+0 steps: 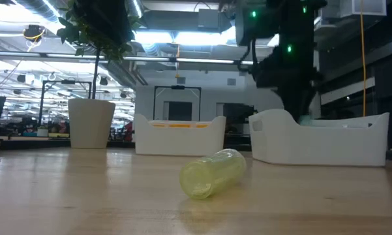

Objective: Pick and place medicine bottles into bin by pill shape (circle, oval)
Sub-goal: Put the small blue pill bottle into the bottom white bin

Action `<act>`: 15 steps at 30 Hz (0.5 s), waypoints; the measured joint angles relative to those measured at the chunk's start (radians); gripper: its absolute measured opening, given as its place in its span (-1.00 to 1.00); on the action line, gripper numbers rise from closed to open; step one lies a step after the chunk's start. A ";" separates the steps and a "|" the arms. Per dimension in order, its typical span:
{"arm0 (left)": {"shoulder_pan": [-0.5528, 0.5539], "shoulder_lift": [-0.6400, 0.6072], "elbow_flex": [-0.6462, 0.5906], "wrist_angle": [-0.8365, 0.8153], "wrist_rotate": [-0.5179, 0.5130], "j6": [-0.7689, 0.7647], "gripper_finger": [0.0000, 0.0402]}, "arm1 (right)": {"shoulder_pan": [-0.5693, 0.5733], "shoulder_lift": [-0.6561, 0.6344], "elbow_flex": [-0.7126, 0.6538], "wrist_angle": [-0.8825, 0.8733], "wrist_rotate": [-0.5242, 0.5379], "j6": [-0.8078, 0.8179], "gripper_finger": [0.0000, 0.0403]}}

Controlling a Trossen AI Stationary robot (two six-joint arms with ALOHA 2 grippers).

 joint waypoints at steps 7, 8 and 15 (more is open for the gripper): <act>0.000 0.000 0.000 0.002 -0.003 0.006 0.21 | 0.062 -0.008 0.191 -0.254 0.046 -0.194 -0.51; 0.000 0.000 0.000 0.002 -0.003 0.006 0.21 | 0.071 -0.018 0.214 -0.294 0.063 -0.201 -0.51; 0.000 0.000 0.000 0.027 -0.001 0.000 0.21 | 0.180 -0.236 0.192 -0.352 0.183 -0.108 -0.51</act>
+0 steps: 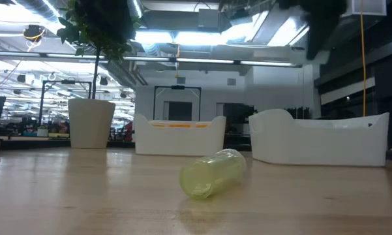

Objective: Pick and place medicine bottles into bin by pill shape (circle, oval)
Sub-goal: Put the small blue pill bottle into the bottom white bin

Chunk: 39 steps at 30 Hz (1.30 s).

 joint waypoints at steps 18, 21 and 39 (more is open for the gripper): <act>0.256 0.238 0.083 0.935 0.587 0.532 0.21 | 0.199 -0.502 -0.671 0.871 0.076 -0.049 -0.51; 0.302 0.340 0.157 0.907 0.629 0.561 0.21 | 0.211 -0.503 -0.699 0.990 0.130 -0.139 -0.51; 0.320 0.447 0.306 0.914 0.680 0.688 0.21 | 0.244 -0.503 -0.709 1.293 0.262 -0.373 -0.51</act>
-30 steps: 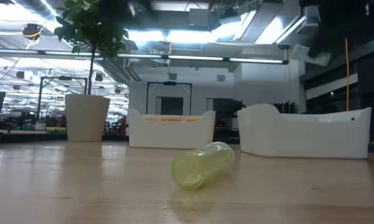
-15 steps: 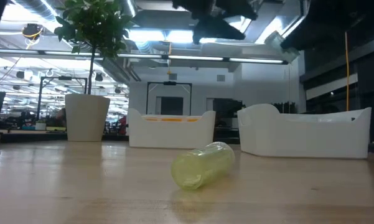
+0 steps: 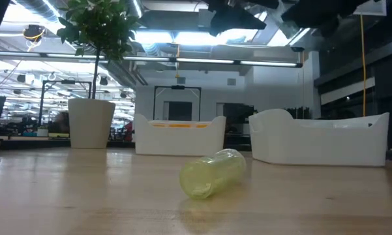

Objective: Pick and place medicine bottles into bin by pill shape (circle, oval)
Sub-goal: Put the small blue pill bottle into the bottom white bin

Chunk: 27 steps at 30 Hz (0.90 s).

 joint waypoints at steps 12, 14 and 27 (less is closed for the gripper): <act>-0.008 0.005 0.000 0.017 0.002 0.004 0.21 | 0.007 0.026 0.000 0.101 0.016 -0.050 -0.51; -0.009 0.005 -0.001 0.028 -0.004 0.003 0.21 | 0.008 0.026 0.000 0.106 0.037 -0.054 -0.51; -0.032 -0.058 0.001 0.049 -0.062 0.045 0.21 | 0.039 0.009 0.000 0.271 0.098 -0.232 -0.51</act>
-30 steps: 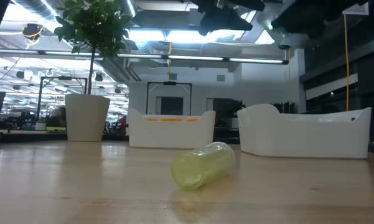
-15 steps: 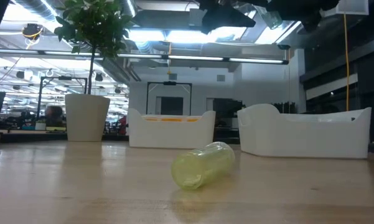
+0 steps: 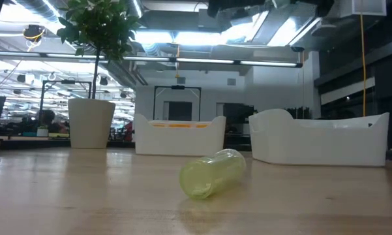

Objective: Pick and place medicine bottles into bin by pill shape (circle, oval)
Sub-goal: Put the small blue pill bottle into the bottom white bin

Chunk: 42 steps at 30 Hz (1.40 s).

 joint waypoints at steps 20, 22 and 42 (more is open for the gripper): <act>-0.038 -0.001 0.000 0.050 -0.080 0.032 0.21 | 0.011 -0.007 0.000 0.167 0.053 -0.134 -0.51; -0.041 -0.001 0.000 0.050 -0.080 0.032 0.21 | 0.011 -0.007 0.000 0.202 0.052 -0.159 -0.51; -0.042 0.020 -0.001 0.107 -0.070 0.032 0.16 | 0.010 -0.006 0.000 0.283 -0.019 -0.185 -0.51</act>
